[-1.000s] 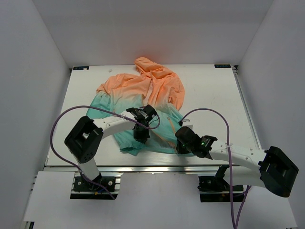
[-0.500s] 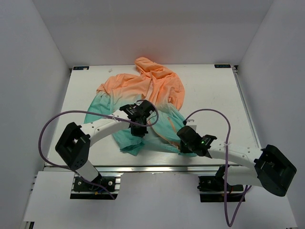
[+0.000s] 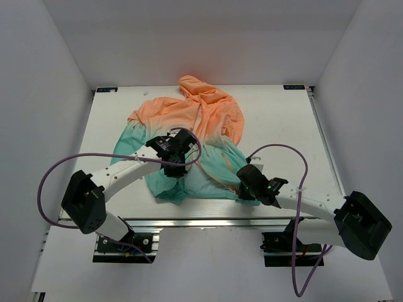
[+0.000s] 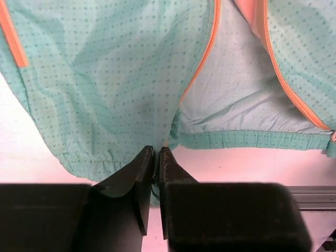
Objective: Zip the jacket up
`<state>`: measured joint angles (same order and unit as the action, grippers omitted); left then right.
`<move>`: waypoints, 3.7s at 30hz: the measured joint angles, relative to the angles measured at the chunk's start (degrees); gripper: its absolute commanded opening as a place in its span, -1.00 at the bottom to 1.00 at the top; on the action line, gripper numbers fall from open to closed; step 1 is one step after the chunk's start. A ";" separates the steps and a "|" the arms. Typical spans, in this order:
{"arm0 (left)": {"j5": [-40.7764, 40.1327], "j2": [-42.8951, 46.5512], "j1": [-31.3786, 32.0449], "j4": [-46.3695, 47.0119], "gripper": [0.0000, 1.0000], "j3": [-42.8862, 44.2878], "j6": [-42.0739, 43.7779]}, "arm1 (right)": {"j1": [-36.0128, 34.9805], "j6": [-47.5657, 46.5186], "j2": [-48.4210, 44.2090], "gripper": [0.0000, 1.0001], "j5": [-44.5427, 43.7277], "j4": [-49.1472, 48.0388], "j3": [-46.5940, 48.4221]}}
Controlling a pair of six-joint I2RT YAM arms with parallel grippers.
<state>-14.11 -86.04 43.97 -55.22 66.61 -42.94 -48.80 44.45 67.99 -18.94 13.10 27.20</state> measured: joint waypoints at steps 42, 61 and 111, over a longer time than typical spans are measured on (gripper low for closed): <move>20.20 -0.63 0.44 16.06 0.02 -18.40 4.74 | 1.11 -13.75 -7.54 -1.00 14.78 -5.97 -1.75; 4.90 -3.39 10.84 12.22 0.01 -17.09 -7.34 | 1.11 -12.20 -10.03 -1.00 10.38 -5.14 -2.75; -6.56 31.56 15.47 35.95 -0.96 -25.92 -2.84 | 1.11 -15.37 -14.78 -1.00 28.59 -34.10 -5.03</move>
<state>-20.67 -54.48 59.44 -19.27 40.69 -45.78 -47.68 29.08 53.21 9.65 -20.99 22.17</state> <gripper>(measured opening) 0.036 0.024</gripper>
